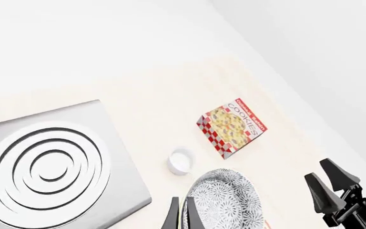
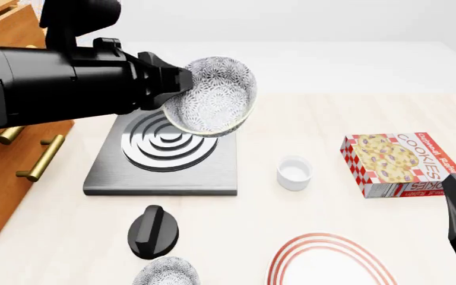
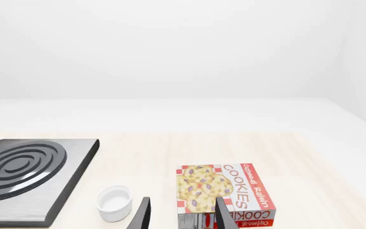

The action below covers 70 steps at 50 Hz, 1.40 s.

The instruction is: Pick the akita bowl on the wooden cabinet and place it on the plate.

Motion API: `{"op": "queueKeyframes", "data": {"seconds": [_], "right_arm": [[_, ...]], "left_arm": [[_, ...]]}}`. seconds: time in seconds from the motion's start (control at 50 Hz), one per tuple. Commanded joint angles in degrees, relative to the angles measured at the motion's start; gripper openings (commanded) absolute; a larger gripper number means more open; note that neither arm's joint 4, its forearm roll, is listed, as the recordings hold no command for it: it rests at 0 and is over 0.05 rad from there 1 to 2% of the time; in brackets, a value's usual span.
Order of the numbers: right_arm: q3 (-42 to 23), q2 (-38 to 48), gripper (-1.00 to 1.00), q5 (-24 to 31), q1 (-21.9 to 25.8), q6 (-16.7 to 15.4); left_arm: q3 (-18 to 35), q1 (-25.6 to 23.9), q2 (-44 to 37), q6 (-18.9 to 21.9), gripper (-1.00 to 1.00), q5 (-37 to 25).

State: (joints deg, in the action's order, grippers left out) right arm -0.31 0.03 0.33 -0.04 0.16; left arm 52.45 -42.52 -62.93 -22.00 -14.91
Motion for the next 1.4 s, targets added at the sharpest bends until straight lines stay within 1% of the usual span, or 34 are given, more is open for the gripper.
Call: {"op": "queueKeyframes", "data": {"seconds": [0.02, 0.12, 0.48, 1.06, 1.4], "right_arm": [[0.0, 0.0, 1.00, 0.0, 0.0, 0.0], [0.0, 0.0, 1.00, 0.0, 0.0, 0.0], [0.0, 0.0, 1.00, 0.0, 0.0, 0.0], [0.0, 0.0, 1.00, 0.0, 0.0, 0.0], [0.0, 0.0, 1.00, 0.0, 0.0, 0.0]], "left_arm": [[0.1, -2.0, -1.4, 0.1, -1.00, 1.3], [0.1, -2.6, -2.1, -0.1, -1.00, 1.7], [-3.8, -5.3, -4.8, -2.0, -1.00, 5.3], [-5.4, -7.9, -8.3, -3.9, -1.00, 8.6], [-5.4, -9.4, -10.0, -4.6, -1.00, 9.6]]}}
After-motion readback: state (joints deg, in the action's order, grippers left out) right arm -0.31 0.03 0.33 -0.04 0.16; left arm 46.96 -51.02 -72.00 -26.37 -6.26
